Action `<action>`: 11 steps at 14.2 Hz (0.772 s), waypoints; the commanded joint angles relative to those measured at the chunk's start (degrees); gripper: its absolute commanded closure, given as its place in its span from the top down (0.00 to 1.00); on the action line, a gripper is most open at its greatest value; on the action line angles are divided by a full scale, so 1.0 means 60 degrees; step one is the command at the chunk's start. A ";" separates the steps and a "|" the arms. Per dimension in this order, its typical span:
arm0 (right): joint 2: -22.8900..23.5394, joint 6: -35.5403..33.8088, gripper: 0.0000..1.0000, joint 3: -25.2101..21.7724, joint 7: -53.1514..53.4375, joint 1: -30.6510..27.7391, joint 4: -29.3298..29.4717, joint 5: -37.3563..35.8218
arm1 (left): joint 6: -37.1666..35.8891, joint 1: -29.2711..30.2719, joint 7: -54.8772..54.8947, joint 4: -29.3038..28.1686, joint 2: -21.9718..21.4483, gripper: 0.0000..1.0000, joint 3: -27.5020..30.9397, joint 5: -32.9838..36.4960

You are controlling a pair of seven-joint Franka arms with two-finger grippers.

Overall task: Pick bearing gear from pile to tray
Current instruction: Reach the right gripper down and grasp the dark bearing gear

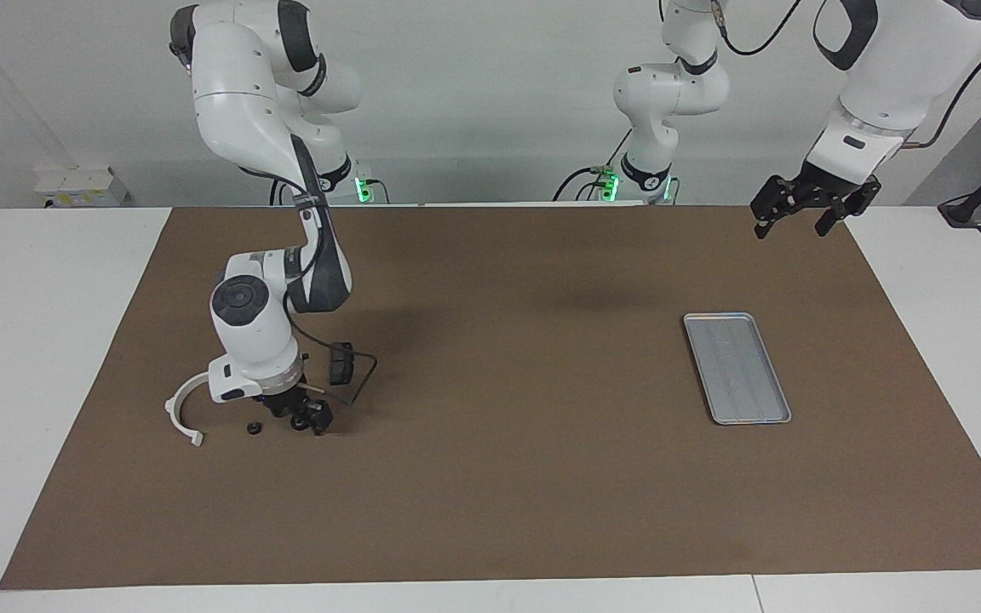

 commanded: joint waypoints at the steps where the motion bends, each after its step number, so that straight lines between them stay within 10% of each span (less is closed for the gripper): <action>1: 0.0107 0.0089 0.77 0.0037 0.0272 -0.0025 0.0059 -0.0049 | 0.0064 -0.0113 -0.0107 -0.0181 -0.0145 1.00 0.0105 -0.0114; 4: 0.0107 0.0045 0.46 0.0037 0.0243 -0.0054 0.0029 -0.0064 | 0.0064 -0.0113 -0.0092 -0.0181 -0.0145 1.00 0.0105 -0.0114; 6: 0.0107 -0.0028 0.02 0.0052 0.0199 -0.0068 0.0029 -0.0064 | 0.0064 -0.0113 -0.0092 -0.0181 -0.0145 1.00 0.0105 -0.0114; 11: 0.0107 -0.0101 0.00 0.0052 0.0141 -0.0039 0.0044 -0.0064 | 0.0064 -0.0113 -0.0092 -0.0181 -0.0145 1.00 0.0105 -0.0114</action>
